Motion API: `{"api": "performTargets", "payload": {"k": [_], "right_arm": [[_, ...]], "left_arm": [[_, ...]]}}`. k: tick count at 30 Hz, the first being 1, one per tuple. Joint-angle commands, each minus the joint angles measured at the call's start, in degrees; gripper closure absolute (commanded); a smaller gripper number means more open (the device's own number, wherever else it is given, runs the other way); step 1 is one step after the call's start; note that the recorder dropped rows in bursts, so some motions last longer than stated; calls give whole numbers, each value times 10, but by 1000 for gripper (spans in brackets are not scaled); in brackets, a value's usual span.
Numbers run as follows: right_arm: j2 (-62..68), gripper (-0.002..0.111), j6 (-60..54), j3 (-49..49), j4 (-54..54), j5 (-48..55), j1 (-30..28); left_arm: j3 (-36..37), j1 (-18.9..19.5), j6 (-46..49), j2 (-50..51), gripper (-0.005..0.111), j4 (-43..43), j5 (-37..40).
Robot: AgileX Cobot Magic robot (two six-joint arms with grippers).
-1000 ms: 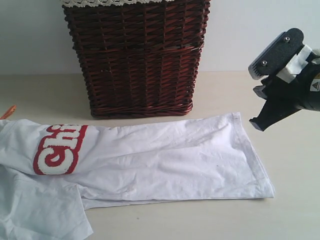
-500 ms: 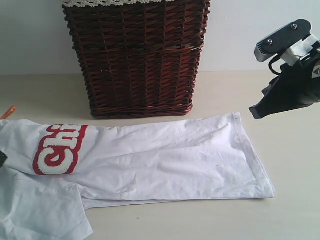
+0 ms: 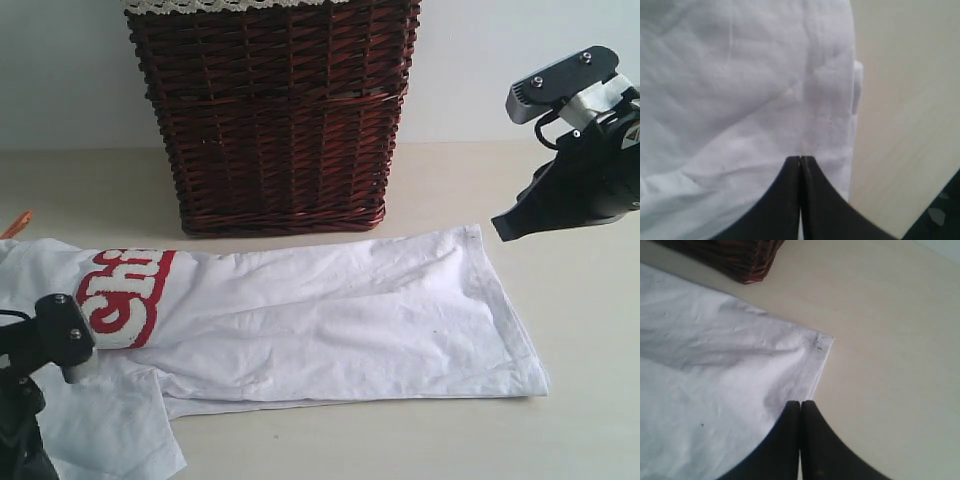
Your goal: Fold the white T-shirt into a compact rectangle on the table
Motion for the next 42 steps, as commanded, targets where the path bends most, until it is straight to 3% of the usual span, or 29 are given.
{"api": "performTargets", "payload": {"k": [1, 5, 14, 22, 30, 35, 38, 42], "right_arm": [[0, 108, -10, -5, 9, -8, -2], [0, 108, -15, -5, 10, -9, -2], [0, 108, -19, -5, 14, -14, -2], [0, 108, -21, -5, 28, -5, -2], [49, 108, -47, -5, 57, 20, -2], [121, 108, -45, -46, 59, 103, -2], [165, 108, -45, -67, 64, 137, -2], [208, 108, -45, -76, 73, 118, -2]], "left_arm": [[3, -28, -46, 50, 107, 28, -30], [3, -54, -45, 98, 107, 25, -38], [3, -109, -42, 138, 107, 23, 49], [-3, -111, -33, 138, 107, 24, 76], [-76, -111, -10, 83, 107, -16, 104], [-95, -59, -107, 29, 107, 19, -25], [-95, 7, -230, 26, 107, 70, -110], [-94, 94, -348, 47, 107, 126, -166]]}}
